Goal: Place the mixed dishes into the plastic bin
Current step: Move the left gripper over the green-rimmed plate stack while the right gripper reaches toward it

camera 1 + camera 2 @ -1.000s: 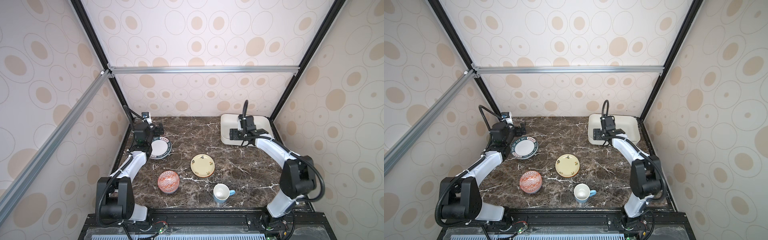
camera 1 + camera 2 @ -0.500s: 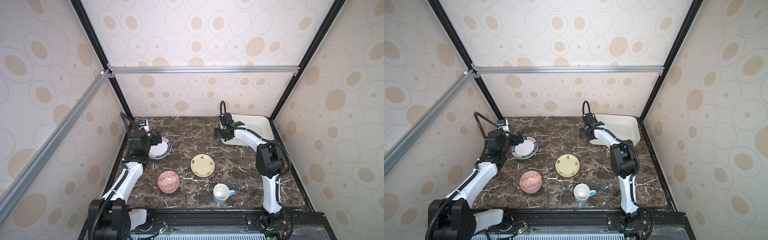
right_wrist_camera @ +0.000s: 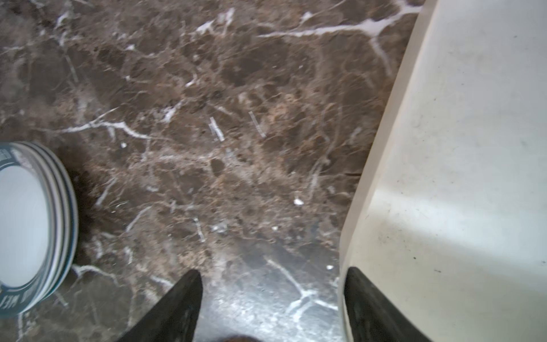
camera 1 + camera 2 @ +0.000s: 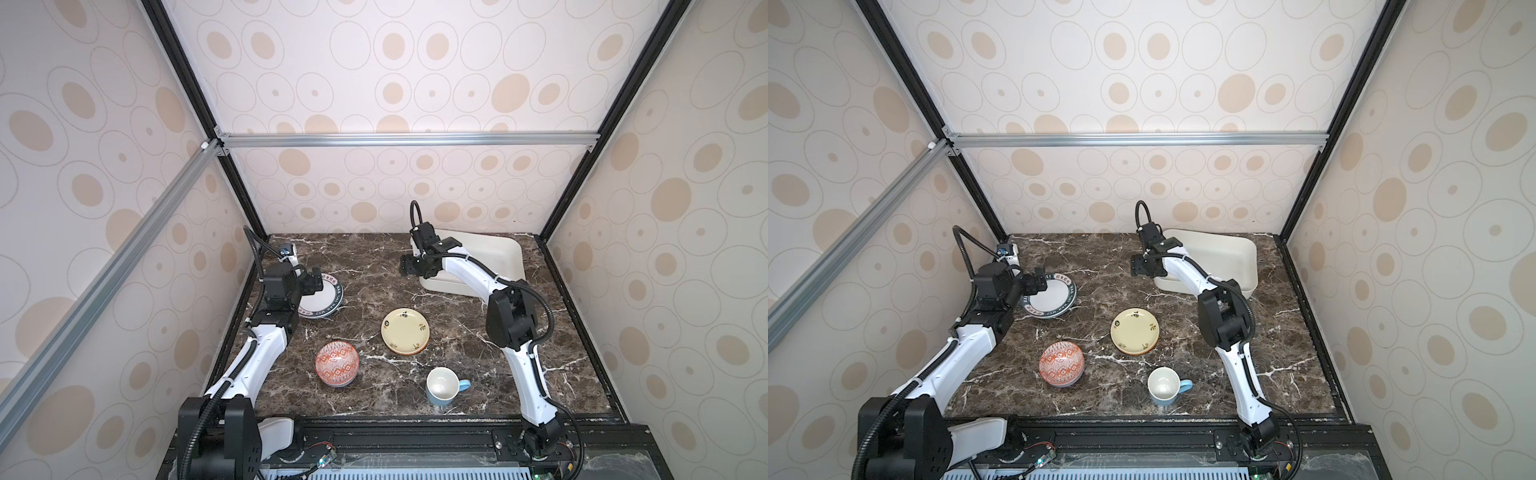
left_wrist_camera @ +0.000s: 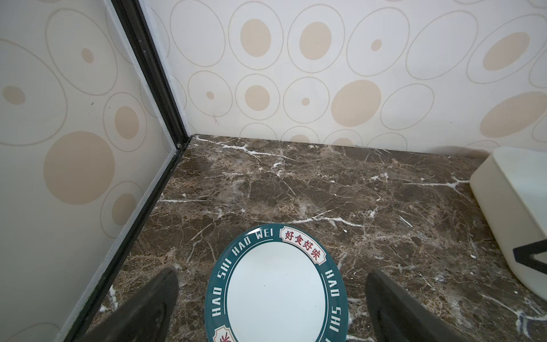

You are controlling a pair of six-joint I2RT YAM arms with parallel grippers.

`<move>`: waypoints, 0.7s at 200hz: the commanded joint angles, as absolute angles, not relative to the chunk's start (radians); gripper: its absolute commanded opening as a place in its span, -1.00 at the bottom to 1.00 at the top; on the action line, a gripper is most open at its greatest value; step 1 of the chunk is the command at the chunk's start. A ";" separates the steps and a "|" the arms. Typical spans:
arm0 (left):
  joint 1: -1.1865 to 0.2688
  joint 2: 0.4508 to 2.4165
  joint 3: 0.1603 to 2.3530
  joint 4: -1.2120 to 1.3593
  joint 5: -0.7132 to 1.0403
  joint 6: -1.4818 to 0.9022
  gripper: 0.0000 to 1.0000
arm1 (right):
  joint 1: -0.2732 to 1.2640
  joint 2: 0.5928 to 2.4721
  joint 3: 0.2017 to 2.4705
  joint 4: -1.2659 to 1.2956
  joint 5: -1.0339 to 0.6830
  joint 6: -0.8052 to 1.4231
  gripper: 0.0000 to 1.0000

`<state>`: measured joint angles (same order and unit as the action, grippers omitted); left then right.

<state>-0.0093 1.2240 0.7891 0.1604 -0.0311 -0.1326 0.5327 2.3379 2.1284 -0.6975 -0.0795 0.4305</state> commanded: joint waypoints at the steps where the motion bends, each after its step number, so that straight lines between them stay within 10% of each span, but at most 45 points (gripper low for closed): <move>1: 0.000 1.233 0.793 0.159 -0.038 -0.106 0.98 | 0.563 2.369 2.174 -0.762 -0.135 0.478 0.55; 140: 0.060 1.270 0.778 0.020 -0.017 -0.172 0.98 | 0.678 2.359 2.290 -0.883 -0.205 0.366 0.43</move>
